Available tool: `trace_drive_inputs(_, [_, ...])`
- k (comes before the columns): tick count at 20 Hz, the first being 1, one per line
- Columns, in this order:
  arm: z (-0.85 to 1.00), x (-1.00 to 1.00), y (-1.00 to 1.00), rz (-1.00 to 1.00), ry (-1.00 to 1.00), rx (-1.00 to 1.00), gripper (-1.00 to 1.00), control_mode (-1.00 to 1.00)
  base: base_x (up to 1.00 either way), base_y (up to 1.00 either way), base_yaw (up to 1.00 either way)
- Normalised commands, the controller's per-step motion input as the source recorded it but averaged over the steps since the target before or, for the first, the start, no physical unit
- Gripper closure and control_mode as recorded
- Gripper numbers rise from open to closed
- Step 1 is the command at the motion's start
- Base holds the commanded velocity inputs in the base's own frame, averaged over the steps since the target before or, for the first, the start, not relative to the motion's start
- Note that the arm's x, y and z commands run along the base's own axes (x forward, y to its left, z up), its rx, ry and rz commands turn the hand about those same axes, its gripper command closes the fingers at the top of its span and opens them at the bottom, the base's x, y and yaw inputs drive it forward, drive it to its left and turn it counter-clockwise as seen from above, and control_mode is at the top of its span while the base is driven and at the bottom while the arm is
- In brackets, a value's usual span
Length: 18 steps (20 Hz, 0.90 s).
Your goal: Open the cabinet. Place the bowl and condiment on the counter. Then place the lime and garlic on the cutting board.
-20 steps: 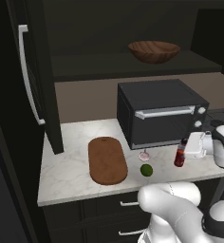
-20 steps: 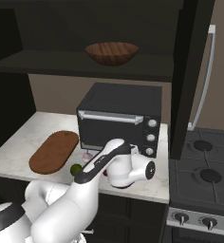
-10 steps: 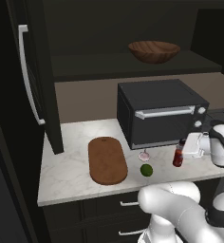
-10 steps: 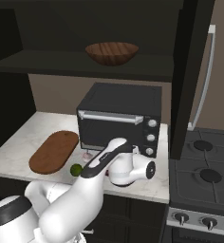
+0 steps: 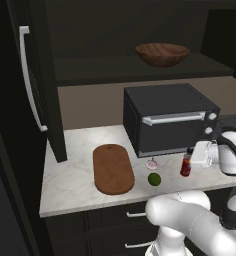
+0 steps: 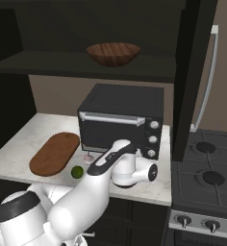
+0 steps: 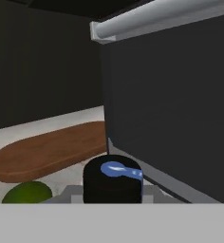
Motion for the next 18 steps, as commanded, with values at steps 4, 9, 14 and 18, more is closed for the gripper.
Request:
trace_drive_inputs(4, [-0.15,0.11,-0.03,0.00,0.00,0.00,1.00,-1.00,0.00,0.00,0.00])
trace_drive_inputs(9, [-0.13,0.13,-0.03,0.00,-0.01,0.00,1.00,-1.00,0.00,0.00,0.00])
trace_drive_inputs(14, [-0.16,0.13,-0.05,0.00,-0.01,0.00,1.00,-1.00,0.00,0.00,0.00])
trace_drive_inputs(18, [-0.16,0.12,-0.04,0.00,-0.01,0.00,1.00,-1.00,0.00,0.00,0.00])
